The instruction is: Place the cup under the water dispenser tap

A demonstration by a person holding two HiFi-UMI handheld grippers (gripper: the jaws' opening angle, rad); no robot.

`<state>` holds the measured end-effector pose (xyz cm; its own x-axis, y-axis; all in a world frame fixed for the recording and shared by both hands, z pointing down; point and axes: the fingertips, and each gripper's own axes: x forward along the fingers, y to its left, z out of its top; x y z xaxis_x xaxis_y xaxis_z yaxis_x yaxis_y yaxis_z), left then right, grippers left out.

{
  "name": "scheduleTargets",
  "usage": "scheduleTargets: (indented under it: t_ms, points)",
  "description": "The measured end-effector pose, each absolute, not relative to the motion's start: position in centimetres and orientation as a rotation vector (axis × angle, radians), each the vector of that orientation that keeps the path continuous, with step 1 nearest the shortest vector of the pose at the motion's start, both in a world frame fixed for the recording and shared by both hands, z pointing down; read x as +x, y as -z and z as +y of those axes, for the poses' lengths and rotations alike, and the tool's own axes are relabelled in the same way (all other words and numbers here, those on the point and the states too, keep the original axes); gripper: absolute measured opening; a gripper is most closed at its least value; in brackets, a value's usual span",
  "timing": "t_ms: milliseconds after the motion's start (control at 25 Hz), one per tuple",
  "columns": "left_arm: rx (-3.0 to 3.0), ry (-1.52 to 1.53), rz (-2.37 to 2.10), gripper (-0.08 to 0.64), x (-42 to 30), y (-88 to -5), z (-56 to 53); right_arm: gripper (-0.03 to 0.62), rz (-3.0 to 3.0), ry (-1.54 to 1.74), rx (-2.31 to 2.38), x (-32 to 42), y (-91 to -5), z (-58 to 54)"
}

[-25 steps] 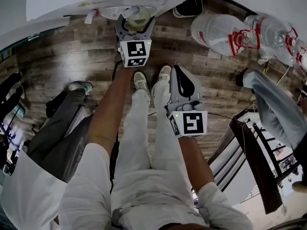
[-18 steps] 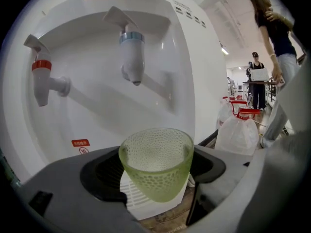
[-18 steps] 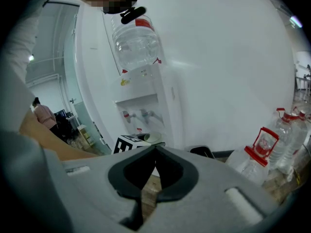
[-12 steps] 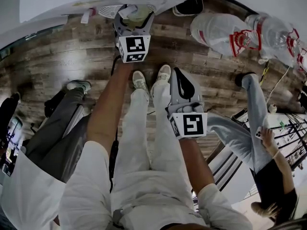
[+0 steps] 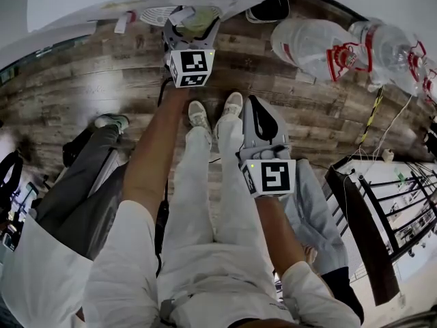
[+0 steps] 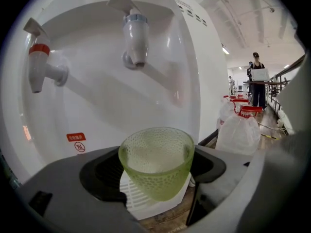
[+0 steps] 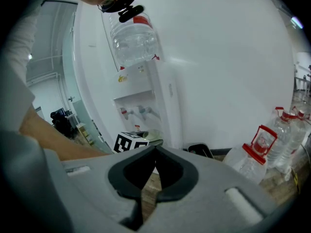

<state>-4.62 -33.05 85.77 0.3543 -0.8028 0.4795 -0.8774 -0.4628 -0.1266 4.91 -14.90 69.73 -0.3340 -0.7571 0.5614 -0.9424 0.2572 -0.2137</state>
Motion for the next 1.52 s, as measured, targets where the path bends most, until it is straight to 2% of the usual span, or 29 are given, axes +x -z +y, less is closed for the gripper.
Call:
scheduleTargets:
  t_ms: [640, 1360, 1520]
  points:
    - [2.416, -0.67, -1.481, 0.44, -4.7, -84.8, -32.6, -0.003, -2.203, -0.765, 1.572, 4.7, -68.9, -15.0]
    - [2.316, -0.577, -1.528, 0.438, -5.9, -76.6, -29.0, -0.002, -2.231, -0.704, 1.635, 4.6, -62.0, -14.3]
    - [2.291, -0.532, -1.549, 0.413, -6.3, -73.1, -27.8, -0.002, -2.227, -0.693, 1.663, 4.8, -60.1, -14.0]
